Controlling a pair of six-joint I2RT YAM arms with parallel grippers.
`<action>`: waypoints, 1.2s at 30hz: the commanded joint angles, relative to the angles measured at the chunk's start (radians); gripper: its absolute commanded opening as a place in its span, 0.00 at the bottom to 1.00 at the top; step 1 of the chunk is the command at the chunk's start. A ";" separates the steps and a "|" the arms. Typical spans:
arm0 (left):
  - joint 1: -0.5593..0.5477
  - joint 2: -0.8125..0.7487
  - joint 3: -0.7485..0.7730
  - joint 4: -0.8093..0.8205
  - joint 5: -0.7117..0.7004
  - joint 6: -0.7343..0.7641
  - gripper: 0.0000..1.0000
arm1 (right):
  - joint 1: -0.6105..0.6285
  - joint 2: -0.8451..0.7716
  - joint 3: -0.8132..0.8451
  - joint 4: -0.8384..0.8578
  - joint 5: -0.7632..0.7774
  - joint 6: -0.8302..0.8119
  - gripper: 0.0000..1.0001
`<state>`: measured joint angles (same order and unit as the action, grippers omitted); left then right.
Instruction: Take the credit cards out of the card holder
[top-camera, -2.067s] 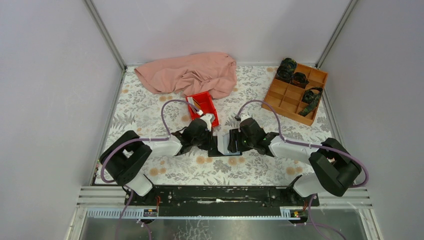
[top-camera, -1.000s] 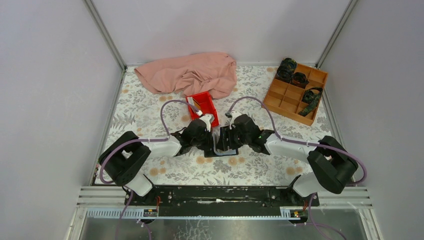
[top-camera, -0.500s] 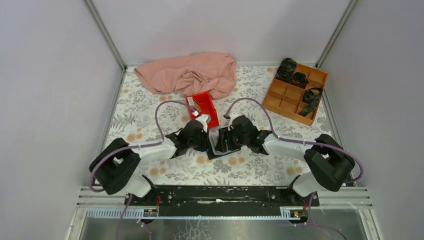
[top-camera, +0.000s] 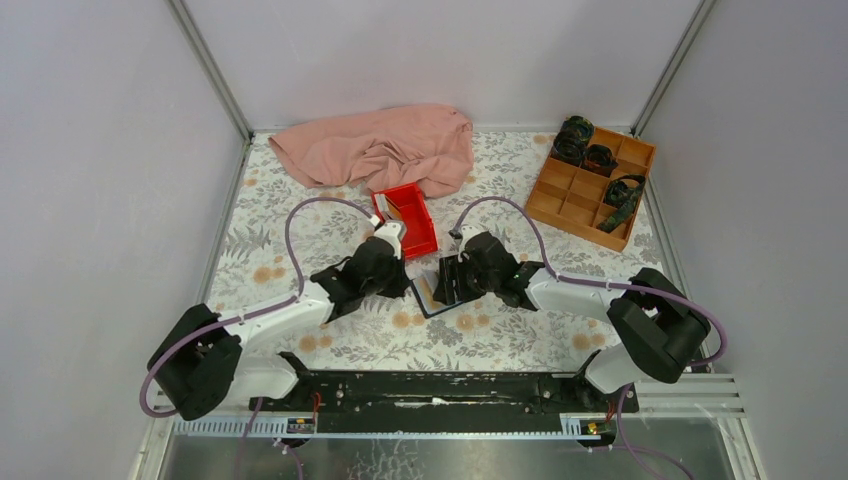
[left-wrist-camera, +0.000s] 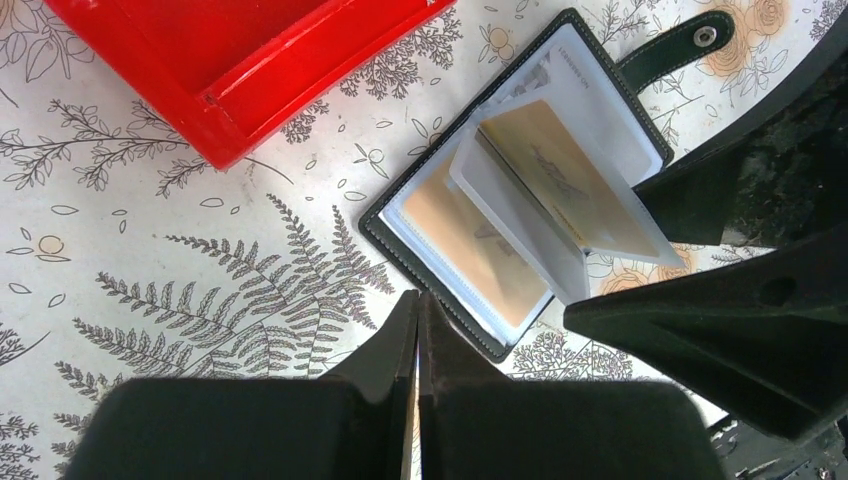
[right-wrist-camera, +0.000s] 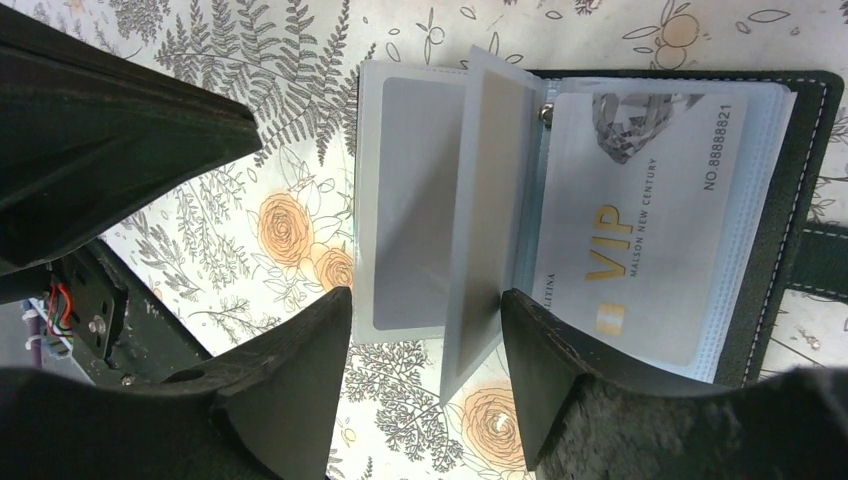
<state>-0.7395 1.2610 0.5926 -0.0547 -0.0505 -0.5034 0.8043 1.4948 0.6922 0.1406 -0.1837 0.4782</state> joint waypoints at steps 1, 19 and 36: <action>-0.003 -0.020 0.033 -0.019 -0.009 0.000 0.00 | 0.007 -0.031 0.003 -0.015 0.041 -0.019 0.64; -0.014 0.168 0.156 0.078 0.052 -0.012 0.00 | 0.007 -0.088 -0.026 -0.028 0.075 -0.019 0.64; -0.023 0.298 0.186 0.129 0.082 -0.014 0.00 | -0.011 -0.110 -0.014 -0.104 0.216 -0.026 0.62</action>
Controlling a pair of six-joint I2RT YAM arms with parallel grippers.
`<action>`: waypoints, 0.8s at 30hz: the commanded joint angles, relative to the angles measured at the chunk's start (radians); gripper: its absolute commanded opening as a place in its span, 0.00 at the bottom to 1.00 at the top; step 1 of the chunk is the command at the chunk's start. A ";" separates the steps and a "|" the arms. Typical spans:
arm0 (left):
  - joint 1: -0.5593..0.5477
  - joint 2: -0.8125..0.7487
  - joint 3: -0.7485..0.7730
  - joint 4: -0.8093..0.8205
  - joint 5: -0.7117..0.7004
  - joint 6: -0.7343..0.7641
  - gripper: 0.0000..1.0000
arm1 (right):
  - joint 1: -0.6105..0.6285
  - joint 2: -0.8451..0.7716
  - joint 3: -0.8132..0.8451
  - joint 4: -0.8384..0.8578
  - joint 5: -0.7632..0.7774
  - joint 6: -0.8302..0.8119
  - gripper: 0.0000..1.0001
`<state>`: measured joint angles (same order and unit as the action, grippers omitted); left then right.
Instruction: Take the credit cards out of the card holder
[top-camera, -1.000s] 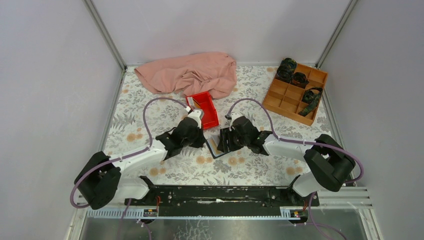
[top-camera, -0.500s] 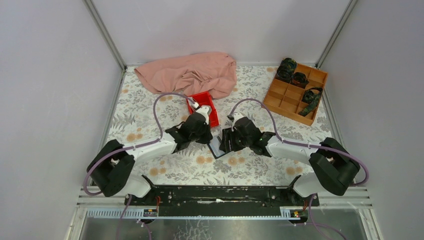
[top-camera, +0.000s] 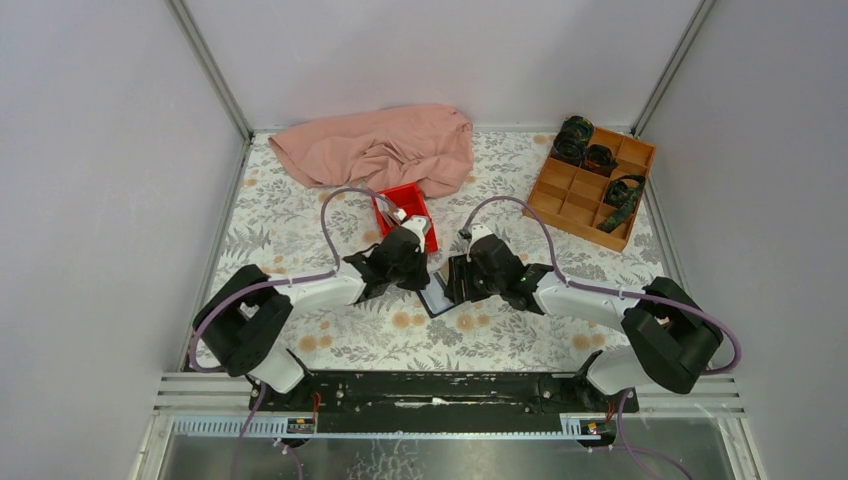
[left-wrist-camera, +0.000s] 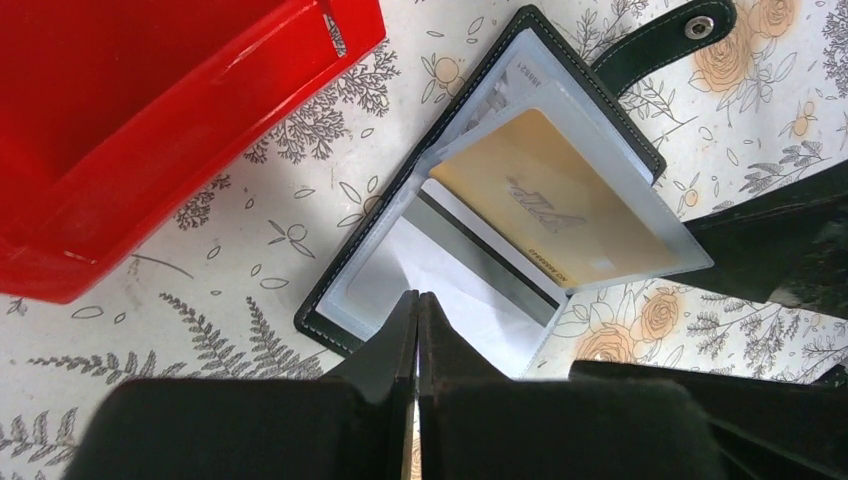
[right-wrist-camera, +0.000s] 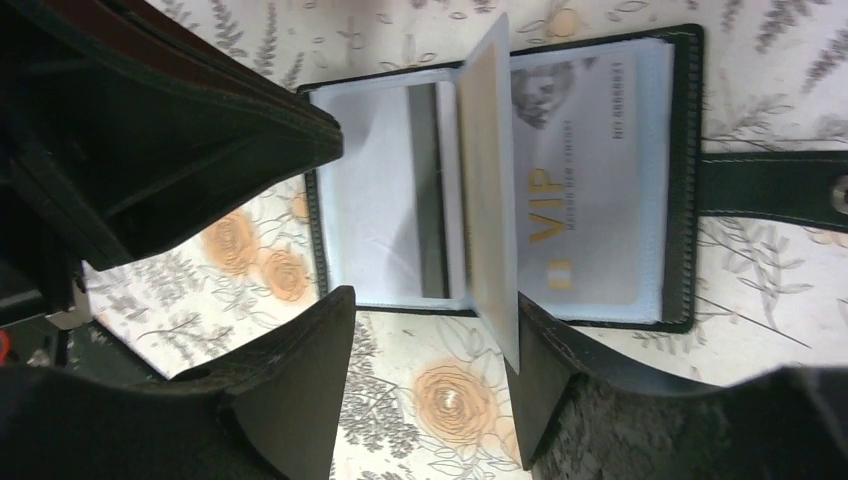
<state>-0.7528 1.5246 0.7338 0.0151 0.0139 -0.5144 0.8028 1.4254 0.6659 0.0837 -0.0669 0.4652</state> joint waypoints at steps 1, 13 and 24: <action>-0.010 0.042 0.047 0.062 0.022 -0.003 0.00 | -0.011 -0.059 0.012 -0.059 0.125 -0.016 0.62; -0.017 -0.020 -0.075 0.085 0.053 -0.033 0.00 | -0.016 -0.171 -0.009 -0.037 0.141 -0.052 0.61; -0.031 -0.018 -0.162 0.175 0.040 -0.102 0.00 | -0.017 0.052 -0.012 0.119 -0.060 -0.036 0.57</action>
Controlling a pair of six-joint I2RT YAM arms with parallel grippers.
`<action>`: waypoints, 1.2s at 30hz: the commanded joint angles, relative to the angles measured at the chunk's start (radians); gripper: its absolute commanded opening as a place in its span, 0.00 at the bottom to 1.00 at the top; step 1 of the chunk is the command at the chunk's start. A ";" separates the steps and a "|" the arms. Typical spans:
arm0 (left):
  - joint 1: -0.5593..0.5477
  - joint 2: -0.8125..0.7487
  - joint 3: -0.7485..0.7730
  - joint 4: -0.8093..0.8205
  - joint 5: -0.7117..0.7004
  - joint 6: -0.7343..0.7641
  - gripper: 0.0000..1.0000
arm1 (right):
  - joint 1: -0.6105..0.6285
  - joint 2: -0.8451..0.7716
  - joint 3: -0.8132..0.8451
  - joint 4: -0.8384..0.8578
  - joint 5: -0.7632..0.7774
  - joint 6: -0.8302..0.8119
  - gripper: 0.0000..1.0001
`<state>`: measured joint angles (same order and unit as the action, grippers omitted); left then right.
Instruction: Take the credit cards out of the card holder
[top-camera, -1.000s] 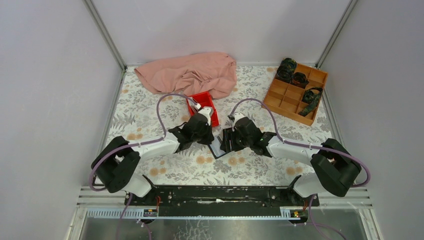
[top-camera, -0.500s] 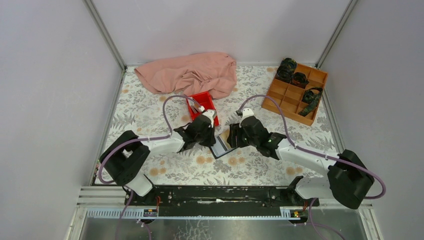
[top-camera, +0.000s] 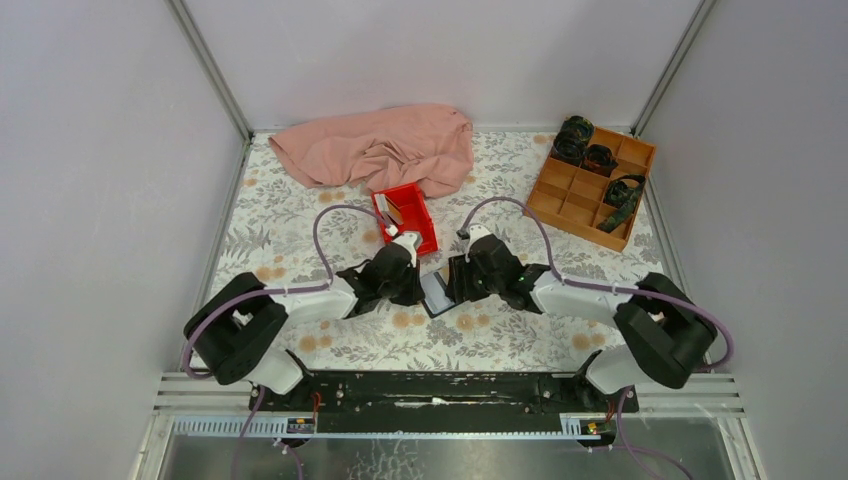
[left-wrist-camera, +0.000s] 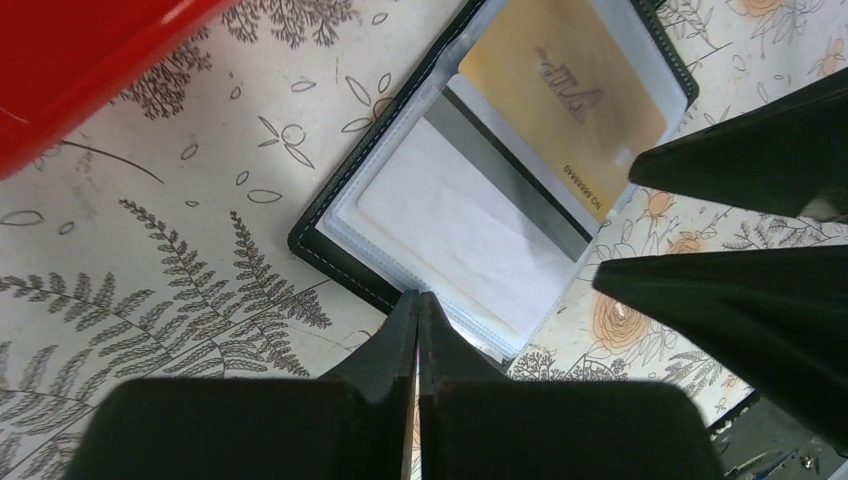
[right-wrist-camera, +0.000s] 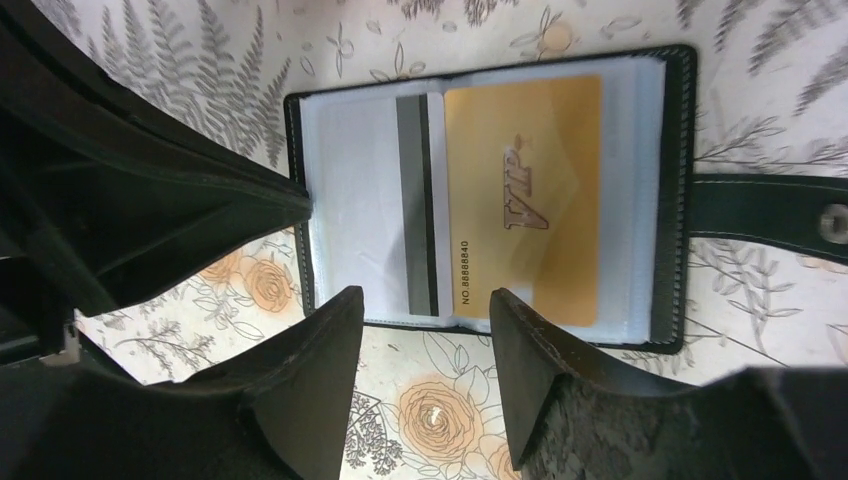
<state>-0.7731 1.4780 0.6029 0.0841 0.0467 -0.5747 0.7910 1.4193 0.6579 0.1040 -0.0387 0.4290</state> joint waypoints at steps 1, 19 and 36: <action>-0.012 0.036 -0.040 0.122 0.007 -0.051 0.00 | -0.007 0.072 -0.005 0.109 -0.099 0.005 0.57; -0.012 0.079 -0.041 0.107 -0.081 -0.053 0.00 | -0.067 0.154 -0.048 0.246 -0.293 0.058 0.55; -0.014 0.034 -0.051 0.091 -0.069 -0.059 0.00 | -0.142 0.109 -0.132 0.420 -0.496 0.131 0.55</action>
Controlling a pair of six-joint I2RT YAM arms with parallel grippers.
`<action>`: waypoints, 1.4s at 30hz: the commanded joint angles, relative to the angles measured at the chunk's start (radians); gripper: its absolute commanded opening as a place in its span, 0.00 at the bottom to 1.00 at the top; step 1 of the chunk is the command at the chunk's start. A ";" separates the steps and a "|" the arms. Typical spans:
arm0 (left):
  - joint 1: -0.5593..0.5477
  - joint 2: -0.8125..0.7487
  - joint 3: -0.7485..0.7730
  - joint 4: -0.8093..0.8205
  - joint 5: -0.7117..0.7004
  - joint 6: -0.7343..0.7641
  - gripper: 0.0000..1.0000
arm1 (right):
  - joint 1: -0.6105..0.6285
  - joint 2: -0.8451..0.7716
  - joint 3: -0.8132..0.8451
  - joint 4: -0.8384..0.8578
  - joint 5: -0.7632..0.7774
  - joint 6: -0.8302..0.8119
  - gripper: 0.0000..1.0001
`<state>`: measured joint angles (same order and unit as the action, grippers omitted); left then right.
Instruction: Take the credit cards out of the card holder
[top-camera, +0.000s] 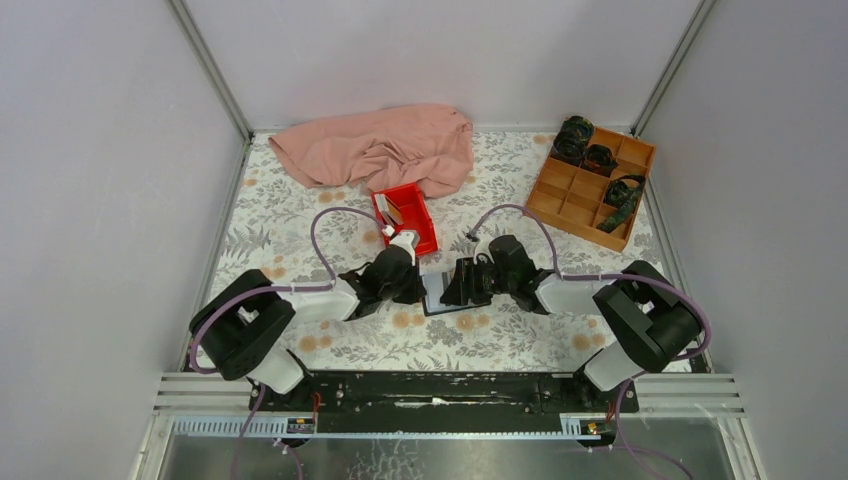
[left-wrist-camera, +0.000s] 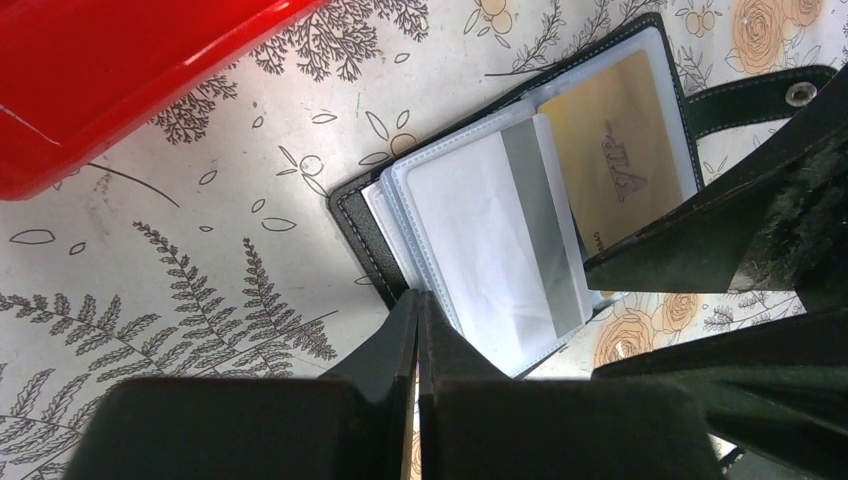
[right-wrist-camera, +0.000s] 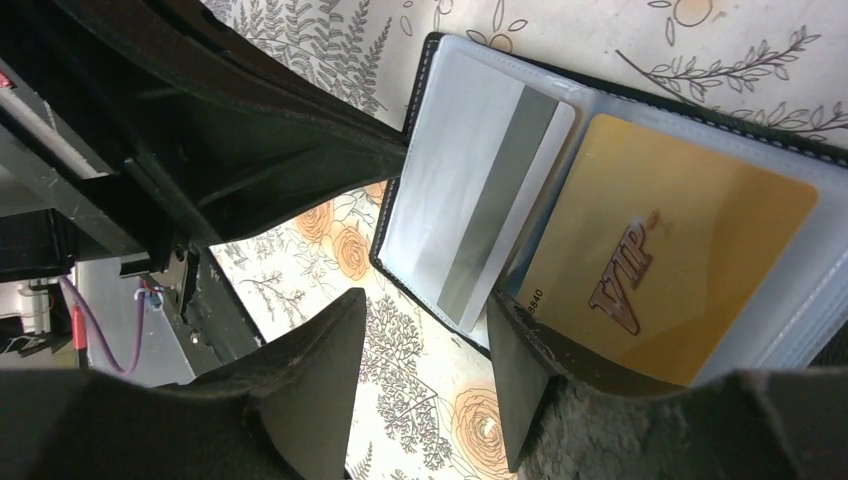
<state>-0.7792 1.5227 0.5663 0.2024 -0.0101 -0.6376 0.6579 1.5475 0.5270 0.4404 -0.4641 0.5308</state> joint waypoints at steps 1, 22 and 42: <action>-0.008 -0.013 -0.014 -0.030 -0.013 0.005 0.00 | -0.010 -0.017 -0.007 0.100 -0.077 0.037 0.55; -0.015 -0.012 -0.019 -0.020 0.001 0.007 0.00 | -0.034 0.059 0.015 0.236 -0.141 0.109 0.56; -0.037 0.004 -0.035 -0.005 0.005 -0.010 0.00 | -0.033 0.054 -0.017 0.323 -0.114 0.165 0.57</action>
<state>-0.7925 1.5116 0.5583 0.1951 -0.0277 -0.6380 0.6205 1.5890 0.5003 0.6594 -0.5602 0.6609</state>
